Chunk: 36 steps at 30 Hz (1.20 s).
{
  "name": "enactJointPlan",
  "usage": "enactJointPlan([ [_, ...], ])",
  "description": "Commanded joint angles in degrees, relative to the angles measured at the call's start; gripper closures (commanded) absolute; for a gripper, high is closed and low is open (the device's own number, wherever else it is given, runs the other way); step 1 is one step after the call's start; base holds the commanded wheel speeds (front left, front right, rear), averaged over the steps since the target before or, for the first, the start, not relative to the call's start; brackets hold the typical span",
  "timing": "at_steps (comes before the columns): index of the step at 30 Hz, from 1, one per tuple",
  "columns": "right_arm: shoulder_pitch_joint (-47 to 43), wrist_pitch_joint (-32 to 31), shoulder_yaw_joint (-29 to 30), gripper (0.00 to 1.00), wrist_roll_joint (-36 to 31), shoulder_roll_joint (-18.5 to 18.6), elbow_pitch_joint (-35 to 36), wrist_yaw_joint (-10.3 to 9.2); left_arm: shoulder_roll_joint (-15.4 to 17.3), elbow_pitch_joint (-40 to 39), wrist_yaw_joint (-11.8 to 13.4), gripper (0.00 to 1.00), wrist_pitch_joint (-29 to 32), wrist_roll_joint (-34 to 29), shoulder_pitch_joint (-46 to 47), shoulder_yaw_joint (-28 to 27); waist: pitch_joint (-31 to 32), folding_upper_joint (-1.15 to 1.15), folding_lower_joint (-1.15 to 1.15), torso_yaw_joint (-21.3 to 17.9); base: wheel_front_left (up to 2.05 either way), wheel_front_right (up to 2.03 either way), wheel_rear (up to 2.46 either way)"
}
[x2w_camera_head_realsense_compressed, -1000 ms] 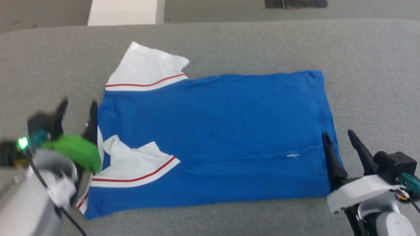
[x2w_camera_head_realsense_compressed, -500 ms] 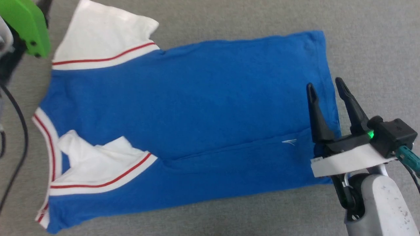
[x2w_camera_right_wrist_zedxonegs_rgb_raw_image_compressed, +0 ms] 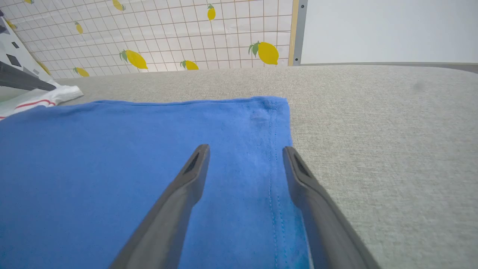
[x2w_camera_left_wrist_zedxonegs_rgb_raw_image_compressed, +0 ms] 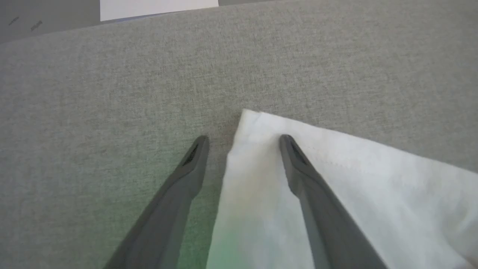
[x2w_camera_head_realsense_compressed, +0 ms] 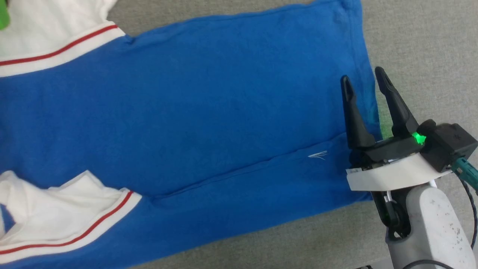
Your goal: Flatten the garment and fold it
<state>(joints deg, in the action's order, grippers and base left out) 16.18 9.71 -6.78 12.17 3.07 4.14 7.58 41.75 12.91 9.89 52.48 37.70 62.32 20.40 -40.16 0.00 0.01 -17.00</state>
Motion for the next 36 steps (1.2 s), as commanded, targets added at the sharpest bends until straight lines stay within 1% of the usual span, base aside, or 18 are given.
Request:
enactJointPlan([
  [1,1.5,0.7,-0.2,0.00,0.4,-0.2,0.5,-0.09,0.6,-0.2,0.8,0.00,1.0,0.1,-0.9,0.1,-1.4,0.00,-0.01,-1.2,0.00,0.00,0.00],
  [2,1.8,0.7,-0.3,0.00,0.2,-0.2,0.7,-0.09,0.7,-0.5,1.0,0.01,1.5,0.1,-1.2,0.2,-1.5,0.00,-0.01,-1.2,0.00,0.00,0.00],
  [3,2.4,0.6,-0.4,0.00,-0.1,-0.2,0.8,-0.09,1.1,-0.9,1.1,0.63,1.8,-0.1,-1.5,0.4,-1.6,0.00,-0.01,-1.2,0.00,0.00,0.00],
  [4,3.1,0.4,-0.5,0.00,-0.3,-0.2,0.9,-0.09,1.5,-1.3,1.1,1.00,2.0,-0.4,-1.7,0.6,-1.7,0.00,-0.01,-1.3,0.00,0.00,0.00],
  [8,8.9,-1.8,-0.7,0.00,-1.6,0.6,1.0,-0.09,2.3,-2.8,1.2,1.00,2.5,-0.2,-2.4,0.6,-2.0,0.00,-0.01,-1.3,0.00,0.00,0.00],
  [12,17.6,-11.0,0.8,0.00,-2.3,1.0,-1.5,-0.09,2.6,-3.9,0.9,1.00,2.4,-0.3,-2.5,0.8,-2.2,0.00,-0.01,-1.0,0.00,0.00,0.00],
  [16,26.3,-28.6,2.6,0.00,-2.5,0.8,-7.7,-0.09,2.3,-4.3,0.5,1.00,1.9,-0.3,-2.4,1.2,-2.2,0.00,-0.01,-0.2,0.00,0.00,0.00],
  [19,30.0,-40.5,3.8,0.00,-4.0,0.8,-10.7,-0.09,1.8,-4.2,0.3,1.00,1.4,-0.3,-2.5,1.7,-2.1,0.00,-0.01,0.6,0.00,0.00,0.00],
  [20,31.7,-51.9,5.3,0.00,-5.3,0.6,-11.8,-0.09,1.2,-4.0,-0.1,1.00,0.5,-0.1,-2.7,1.9,-2.0,0.00,-0.01,1.3,0.00,0.00,0.00],
  [21,31.9,-54.5,5.4,0.00,-5.4,0.5,-11.7,-0.09,1.0,-3.9,-0.3,1.00,0.3,0.0,-2.7,2.0,-2.0,0.00,-0.01,1.5,0.00,0.00,0.00],
  [22,31.9,-57.5,5.4,0.05,-5.6,0.4,-11.3,-0.09,0.9,-3.7,-0.4,1.00,0.0,0.0,-2.8,2.0,-2.0,0.00,-0.01,1.7,0.00,0.00,0.00],
  [24,31.8,-61.4,5.4,0.59,-5.9,0.3,-10.0,-0.09,0.7,-3.4,-0.7,1.00,-0.6,0.1,-2.9,2.1,-1.9,0.00,-0.01,2.1,0.00,0.00,0.00],
  [25,31.7,-62.6,5.4,0.75,-6.1,0.2,-9.5,-0.09,0.6,-3.3,-0.8,1.00,-0.9,0.1,-2.9,2.1,-1.8,0.00,-0.01,2.2,0.00,0.00,0.00],
  [26,31.5,-63.6,5.4,0.98,-6.4,0.2,-8.9,-0.09,0.5,-3.1,-0.9,1.00,-1.4,0.1,-2.9,2.2,-1.7,0.00,-0.01,2.3,0.00,0.00,0.00],
  [27,31.4,-64.1,5.4,1.00,-6.6,0.2,-8.5,-0.09,0.3,-3.0,-1.2,1.00,-2.1,0.1,-2.9,2.2,-1.6,0.00,-0.01,2.4,0.00,0.00,0.00],
  [30,30.8,-63.0,5.3,1.00,-7.0,0.2,-7.2,-0.09,-0.3,-2.6,-2.4,1.00,-6.0,-0.6,-3.1,2.3,-0.8,0.00,-0.01,3.0,0.00,0.00,0.00],
  [33,29.6,-59.3,5.2,1.00,-7.1,0.1,-7.0,-0.09,-0.9,-2.3,-3.7,1.00,-12.0,-1.7,-3.9,2.3,0.9,0.00,-0.01,3.7,0.00,0.00,0.00],
  [36,27.0,-53.6,5.0,1.00,-7.0,0.1,-6.7,-0.09,-1.5,-2.9,-5.0,1.00,-20.7,-2.9,-6.7,1.9,3.7,0.00,-0.01,4.7,0.00,0.00,0.00],
])
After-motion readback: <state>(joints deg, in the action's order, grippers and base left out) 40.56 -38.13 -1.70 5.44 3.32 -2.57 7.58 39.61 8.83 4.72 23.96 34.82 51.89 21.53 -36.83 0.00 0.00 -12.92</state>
